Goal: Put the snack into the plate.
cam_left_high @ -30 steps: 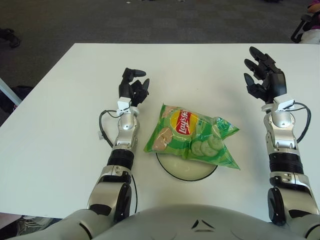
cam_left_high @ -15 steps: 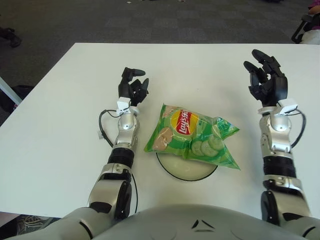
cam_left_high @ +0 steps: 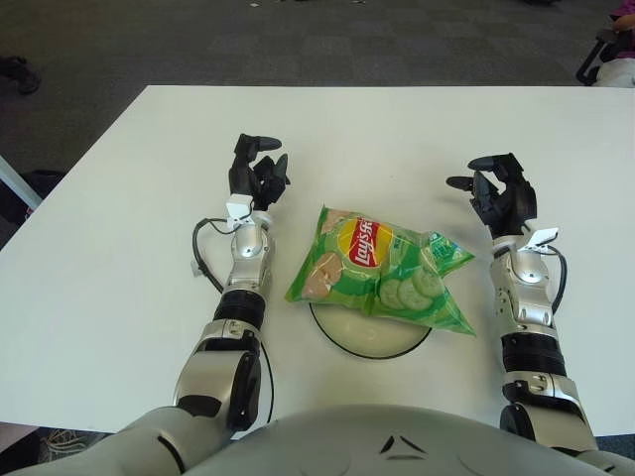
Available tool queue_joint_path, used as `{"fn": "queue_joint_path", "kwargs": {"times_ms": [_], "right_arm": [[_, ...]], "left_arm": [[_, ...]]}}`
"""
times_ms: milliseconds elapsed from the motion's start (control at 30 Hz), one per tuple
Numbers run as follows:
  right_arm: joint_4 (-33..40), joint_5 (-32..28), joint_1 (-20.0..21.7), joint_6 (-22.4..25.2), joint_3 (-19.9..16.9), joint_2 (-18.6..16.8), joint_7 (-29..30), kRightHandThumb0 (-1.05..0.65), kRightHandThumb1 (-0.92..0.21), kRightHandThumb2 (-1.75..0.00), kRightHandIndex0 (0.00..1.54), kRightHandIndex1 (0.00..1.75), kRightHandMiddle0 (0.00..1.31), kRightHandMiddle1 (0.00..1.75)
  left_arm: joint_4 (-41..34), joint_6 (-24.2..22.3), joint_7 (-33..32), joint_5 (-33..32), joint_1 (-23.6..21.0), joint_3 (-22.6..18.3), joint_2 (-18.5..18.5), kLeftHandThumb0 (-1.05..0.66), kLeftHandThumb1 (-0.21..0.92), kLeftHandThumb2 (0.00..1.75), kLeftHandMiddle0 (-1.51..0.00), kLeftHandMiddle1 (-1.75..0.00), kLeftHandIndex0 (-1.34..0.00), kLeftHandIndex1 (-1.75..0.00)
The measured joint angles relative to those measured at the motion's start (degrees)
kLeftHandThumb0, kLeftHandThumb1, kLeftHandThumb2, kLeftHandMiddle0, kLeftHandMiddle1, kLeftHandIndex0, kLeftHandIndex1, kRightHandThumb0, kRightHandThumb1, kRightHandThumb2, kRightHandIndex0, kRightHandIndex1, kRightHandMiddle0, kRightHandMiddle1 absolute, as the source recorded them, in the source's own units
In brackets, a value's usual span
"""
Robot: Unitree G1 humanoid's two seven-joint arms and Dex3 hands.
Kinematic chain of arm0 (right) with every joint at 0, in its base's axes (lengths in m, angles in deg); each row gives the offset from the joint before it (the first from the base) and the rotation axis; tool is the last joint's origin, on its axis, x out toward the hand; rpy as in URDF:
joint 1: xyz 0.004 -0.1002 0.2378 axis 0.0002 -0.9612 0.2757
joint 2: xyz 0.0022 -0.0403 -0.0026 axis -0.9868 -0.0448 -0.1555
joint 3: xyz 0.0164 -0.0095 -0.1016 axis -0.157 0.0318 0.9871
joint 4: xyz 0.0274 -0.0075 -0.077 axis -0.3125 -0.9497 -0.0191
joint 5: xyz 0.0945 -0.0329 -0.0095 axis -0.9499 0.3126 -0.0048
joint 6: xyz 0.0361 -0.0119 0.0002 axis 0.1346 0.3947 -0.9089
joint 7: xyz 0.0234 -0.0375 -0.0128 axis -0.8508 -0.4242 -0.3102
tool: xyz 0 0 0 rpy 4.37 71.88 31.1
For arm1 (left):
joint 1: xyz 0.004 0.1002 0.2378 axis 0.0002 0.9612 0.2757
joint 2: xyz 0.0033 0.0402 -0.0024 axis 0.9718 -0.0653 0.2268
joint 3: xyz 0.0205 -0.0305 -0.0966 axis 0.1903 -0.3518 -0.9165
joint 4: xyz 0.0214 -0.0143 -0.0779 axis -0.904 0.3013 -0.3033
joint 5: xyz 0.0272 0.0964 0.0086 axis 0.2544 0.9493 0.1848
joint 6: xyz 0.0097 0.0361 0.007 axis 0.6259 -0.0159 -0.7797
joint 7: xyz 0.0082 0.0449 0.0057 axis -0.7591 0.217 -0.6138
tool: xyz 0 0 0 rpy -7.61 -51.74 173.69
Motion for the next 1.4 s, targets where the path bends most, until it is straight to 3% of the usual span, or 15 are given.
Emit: {"fn": "queue_joint_path", "kwargs": {"times_ms": [433,733,1400], "right_arm": [[-3.6,6.1,0.8,-1.8,2.4,-3.9,6.8,-0.35,-0.92,-0.41,0.68,1.15,0.31,1.62],[-5.3,8.1,0.9,-4.0,2.6,-4.4,10.1,-0.35,-0.92,-0.41,0.69,1.17,0.32,1.62],[-4.9,8.3,-0.4,-4.4,2.5,-4.8,11.2,-0.35,-0.92,-0.41,0.70,1.20,0.31,1.62]], "left_arm": [[0.7,0.1,1.6,-0.2,-0.3,0.0,0.0,-0.36,0.92,0.26,-0.99,-1.75,-0.48,-1.45],[0.7,0.1,2.6,-0.5,-0.3,0.0,0.1,-0.36,0.92,0.26,-0.99,-1.75,-0.48,-1.45],[1.1,0.1,3.4,-0.5,-0.3,0.1,0.1,-0.36,0.92,0.26,-0.99,-1.75,-0.48,-1.46]]}}
